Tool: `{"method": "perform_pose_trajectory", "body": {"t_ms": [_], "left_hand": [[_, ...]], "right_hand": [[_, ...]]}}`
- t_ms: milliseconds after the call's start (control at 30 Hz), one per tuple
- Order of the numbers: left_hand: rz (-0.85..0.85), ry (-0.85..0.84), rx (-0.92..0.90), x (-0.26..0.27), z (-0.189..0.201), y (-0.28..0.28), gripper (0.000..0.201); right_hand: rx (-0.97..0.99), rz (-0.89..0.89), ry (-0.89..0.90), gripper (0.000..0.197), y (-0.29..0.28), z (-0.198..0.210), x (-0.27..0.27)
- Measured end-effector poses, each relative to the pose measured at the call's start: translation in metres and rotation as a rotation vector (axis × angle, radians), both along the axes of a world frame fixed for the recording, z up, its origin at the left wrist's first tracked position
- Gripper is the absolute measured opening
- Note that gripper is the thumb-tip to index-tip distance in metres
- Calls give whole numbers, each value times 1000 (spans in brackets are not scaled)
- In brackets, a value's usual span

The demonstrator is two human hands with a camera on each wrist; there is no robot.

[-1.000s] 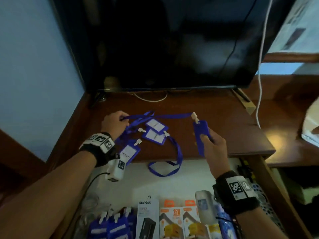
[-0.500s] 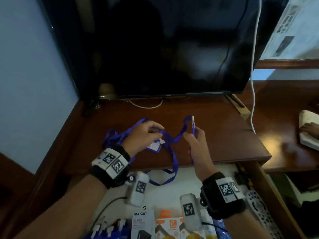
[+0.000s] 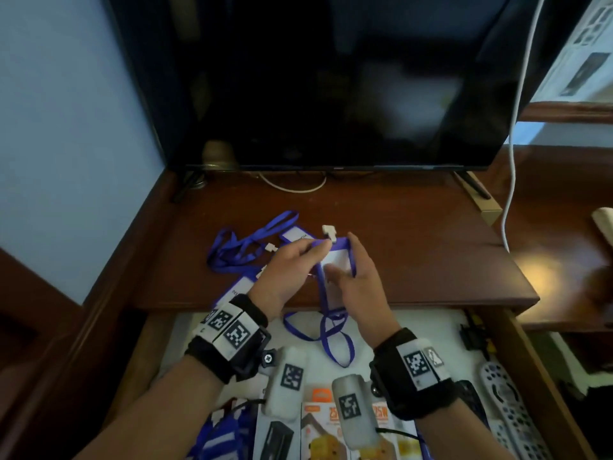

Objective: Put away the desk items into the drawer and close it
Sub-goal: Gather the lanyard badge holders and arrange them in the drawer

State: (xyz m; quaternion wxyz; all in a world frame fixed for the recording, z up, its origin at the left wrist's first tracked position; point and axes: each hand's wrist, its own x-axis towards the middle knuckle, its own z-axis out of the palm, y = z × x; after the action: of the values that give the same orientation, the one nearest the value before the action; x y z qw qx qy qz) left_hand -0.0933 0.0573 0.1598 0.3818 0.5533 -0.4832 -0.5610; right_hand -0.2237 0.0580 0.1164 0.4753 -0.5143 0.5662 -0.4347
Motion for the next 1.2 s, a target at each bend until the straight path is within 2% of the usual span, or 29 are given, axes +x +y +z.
{"method": "perform_pose_trajectory", "body": {"t_ms": [100,233,333,433,500,600,700,867,1000,1100,1200], "left_hand": [[72,-49,-29,6,2,-3,13],[71,-85,-23,15,0,-3,14],[-15,-89,-5,18,3,0,18],[-112,-74,-3,19,9,2,25],[-142,-75,-32,20,14,1,21],[-146,-79,-52,22,18,-1,19],[-58,-49,-38,26,18,-4,16],[183,71,-42,24,16,-8,18],[302,124,-41,23,9,-8,19],[299,116,-31,27,3,-8,20],[203,84,-36,37,2,-9,20]], "right_hand": [[-16,76,-36,62,1,2,2],[-51,74,4,34,-5,7,-1],[-118,92,23,40,-9,14,-4],[-104,222,-14,48,-10,25,-4],[-75,278,-85,45,-11,30,-2],[-20,282,-203,29,-10,33,-1],[49,295,-278,25,-7,33,0],[111,341,-265,30,-6,29,2],[116,355,-262,21,-7,26,4],[86,359,-228,15,-11,26,2],[73,393,-169,12,-16,28,-3]]}}
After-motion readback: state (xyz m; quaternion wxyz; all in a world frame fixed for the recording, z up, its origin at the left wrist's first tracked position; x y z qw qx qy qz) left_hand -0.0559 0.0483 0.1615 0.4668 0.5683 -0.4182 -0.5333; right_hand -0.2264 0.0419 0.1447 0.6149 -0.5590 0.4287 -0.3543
